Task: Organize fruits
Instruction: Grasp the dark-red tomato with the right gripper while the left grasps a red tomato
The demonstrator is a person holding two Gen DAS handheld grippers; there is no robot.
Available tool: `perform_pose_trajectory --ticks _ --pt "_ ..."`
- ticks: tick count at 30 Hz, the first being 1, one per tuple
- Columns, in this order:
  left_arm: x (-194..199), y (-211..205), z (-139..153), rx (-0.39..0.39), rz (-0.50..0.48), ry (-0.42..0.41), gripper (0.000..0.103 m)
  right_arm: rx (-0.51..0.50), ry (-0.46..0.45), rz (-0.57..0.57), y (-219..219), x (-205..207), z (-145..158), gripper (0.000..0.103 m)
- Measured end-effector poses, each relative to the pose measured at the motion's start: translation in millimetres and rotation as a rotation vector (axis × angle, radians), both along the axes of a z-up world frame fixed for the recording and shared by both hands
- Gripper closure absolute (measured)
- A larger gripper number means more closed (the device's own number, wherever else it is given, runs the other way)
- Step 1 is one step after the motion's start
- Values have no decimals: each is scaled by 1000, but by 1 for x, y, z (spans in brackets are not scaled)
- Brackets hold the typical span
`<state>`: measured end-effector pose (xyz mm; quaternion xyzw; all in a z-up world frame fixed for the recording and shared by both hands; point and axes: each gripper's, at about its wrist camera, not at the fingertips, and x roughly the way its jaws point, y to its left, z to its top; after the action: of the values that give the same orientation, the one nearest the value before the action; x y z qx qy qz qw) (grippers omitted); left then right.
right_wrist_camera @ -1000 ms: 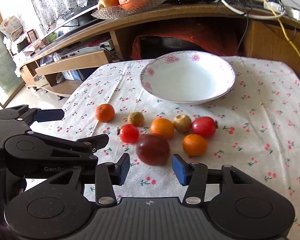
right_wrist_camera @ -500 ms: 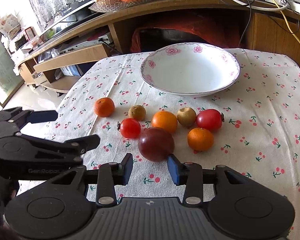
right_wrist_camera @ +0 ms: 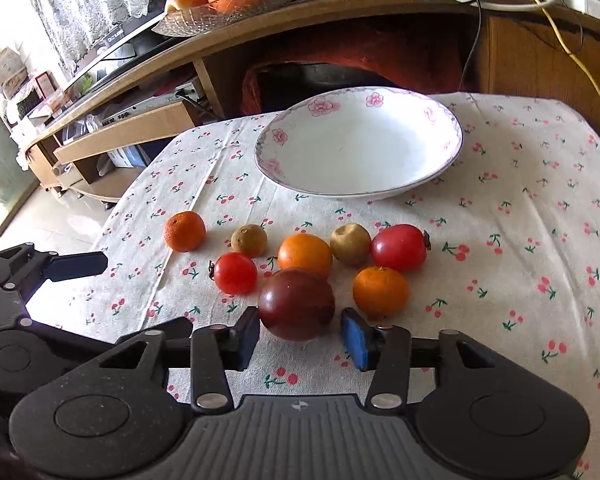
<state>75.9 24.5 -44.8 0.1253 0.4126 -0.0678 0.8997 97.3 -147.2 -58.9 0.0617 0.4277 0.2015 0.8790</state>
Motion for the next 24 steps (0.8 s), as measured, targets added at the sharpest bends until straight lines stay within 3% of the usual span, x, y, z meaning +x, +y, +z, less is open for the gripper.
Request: perform_pose_trajectory --ticks 7,9,11,16,20,24 --pt "-1 -1 0 -39 -47 -9 0 -2 -25 17 3 4 -1 56" --pt "-1 -4 0 -40 -63 -17 0 -7 -28 29 3 5 0 65" --pt "1 -9 1 -38 -75 -26 0 10 -14 28 2 5 1 67" --pt "10 -16 0 -70 -93 -18 10 32 -2 -1 -8 -2 5 68" --pt "20 -21 -6 -102 -95 17 30 66 6 -15 -21 -7 10 68" --pt "29 -26 -9 -112 -90 27 34 75 32 -30 -34 -14 8 68"
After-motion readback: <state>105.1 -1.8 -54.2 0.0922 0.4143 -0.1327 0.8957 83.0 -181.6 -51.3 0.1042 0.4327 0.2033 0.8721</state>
